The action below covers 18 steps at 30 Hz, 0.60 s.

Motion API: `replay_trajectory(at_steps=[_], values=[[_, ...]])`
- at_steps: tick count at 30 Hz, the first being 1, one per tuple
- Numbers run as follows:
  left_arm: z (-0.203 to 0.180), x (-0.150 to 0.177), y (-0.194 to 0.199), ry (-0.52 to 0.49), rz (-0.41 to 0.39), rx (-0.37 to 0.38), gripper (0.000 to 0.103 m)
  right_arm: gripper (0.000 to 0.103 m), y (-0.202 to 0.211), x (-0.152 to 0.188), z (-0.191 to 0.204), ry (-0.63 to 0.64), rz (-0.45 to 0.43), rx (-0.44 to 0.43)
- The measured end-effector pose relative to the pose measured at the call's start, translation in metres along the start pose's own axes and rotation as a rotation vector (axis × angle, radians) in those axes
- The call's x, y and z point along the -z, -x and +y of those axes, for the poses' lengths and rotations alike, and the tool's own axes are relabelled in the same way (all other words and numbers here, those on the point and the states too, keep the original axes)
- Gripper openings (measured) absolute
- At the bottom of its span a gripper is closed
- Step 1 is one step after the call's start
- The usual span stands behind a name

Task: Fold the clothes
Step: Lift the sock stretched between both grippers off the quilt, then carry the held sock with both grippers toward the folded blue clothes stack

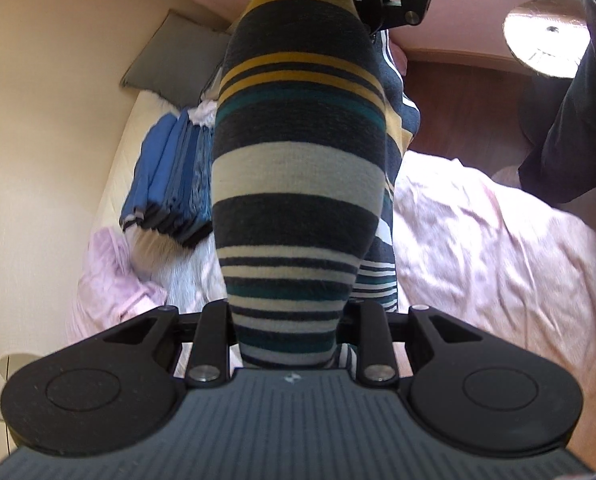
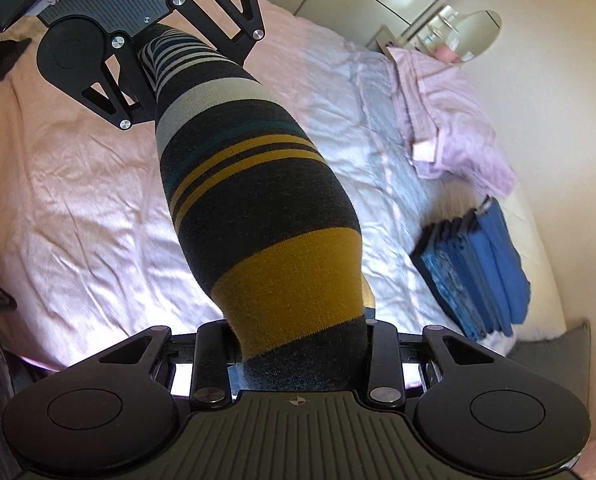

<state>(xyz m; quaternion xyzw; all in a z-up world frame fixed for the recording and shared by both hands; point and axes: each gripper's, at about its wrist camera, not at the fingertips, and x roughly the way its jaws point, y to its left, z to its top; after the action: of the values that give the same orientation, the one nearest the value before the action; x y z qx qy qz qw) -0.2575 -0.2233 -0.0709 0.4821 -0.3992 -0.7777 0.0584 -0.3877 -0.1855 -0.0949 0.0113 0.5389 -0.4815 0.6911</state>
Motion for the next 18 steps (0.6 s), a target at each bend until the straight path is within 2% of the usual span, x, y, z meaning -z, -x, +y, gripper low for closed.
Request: replay_trajectory(at_steps=[5,10,18], values=[[0.031,-0.046,-0.035,-0.029,-0.015,-0.022,0.024,0.034,0.004,0.033,-0.043,-0.034,-0.008,0.04],[0.066,-0.102,-0.077,-0.042,-0.018,-0.036,0.024,0.034,-0.002,0.075,-0.108,-0.047,-0.025,0.067],[0.127,-0.188,-0.14,-0.006,-0.006,-0.075,0.024,0.034,-0.01,0.137,-0.218,-0.024,-0.055,0.074]])
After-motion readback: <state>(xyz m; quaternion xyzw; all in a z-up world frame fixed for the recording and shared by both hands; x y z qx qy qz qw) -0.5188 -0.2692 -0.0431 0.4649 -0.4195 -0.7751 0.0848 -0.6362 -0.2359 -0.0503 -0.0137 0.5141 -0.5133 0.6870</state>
